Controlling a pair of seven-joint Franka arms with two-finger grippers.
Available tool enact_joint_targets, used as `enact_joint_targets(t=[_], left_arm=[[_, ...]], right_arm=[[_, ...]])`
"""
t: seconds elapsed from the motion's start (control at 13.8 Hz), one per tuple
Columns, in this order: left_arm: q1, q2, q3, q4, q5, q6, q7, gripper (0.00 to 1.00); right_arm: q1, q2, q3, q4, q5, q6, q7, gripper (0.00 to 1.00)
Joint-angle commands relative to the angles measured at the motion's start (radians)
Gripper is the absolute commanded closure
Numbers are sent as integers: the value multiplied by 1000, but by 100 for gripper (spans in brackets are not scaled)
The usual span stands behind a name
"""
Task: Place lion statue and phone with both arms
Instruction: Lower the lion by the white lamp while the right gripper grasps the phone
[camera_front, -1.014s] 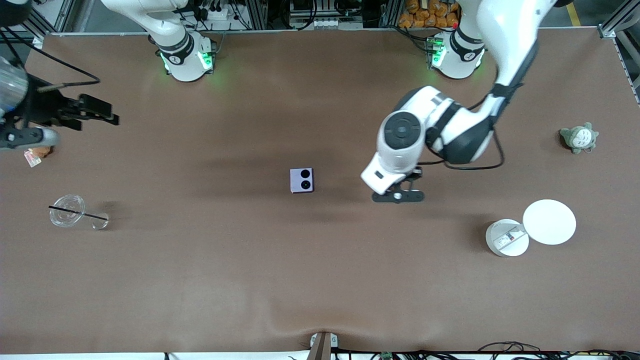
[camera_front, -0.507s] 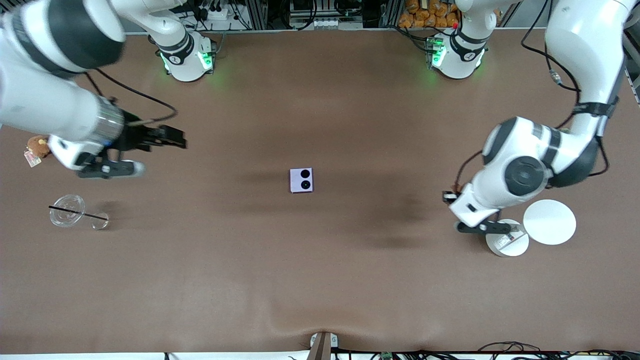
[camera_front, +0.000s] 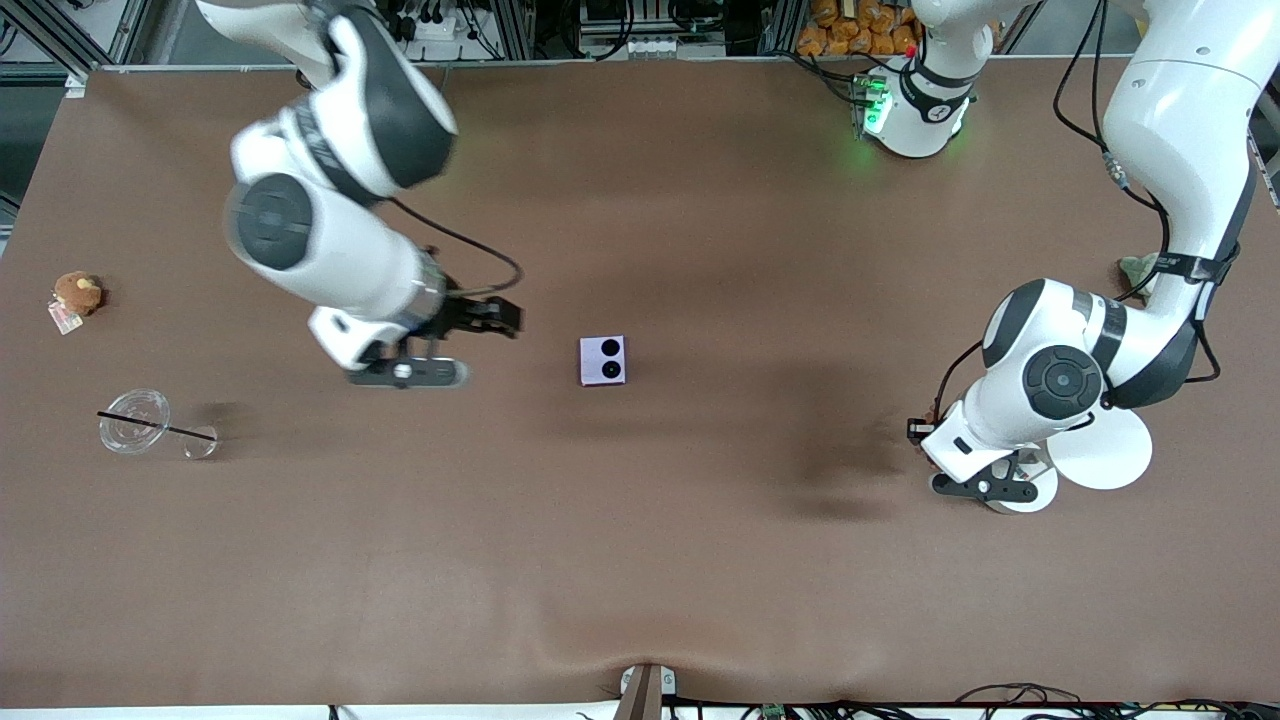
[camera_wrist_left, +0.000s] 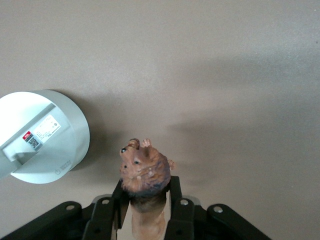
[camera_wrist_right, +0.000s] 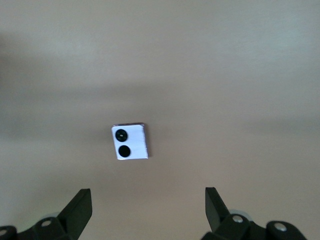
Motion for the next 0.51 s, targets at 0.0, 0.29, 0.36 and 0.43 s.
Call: enact_joint_targets(t=[0.0, 0.29, 0.36, 0.43], left_arm=[[-6, 37, -8, 43, 29, 5, -11, 100], [-9, 65, 19, 44, 110, 17, -14, 100], [-14, 71, 22, 53, 112, 17, -15, 100], [-14, 85, 22, 72, 112, 17, -17, 100]], right_arm=[[53, 94, -11, 26, 12, 71, 12, 0], [132, 226, -11, 18, 12, 190, 19, 0], [148, 251, -11, 8, 12, 221, 19, 0], [179, 267, -11, -15, 12, 262, 19, 0]])
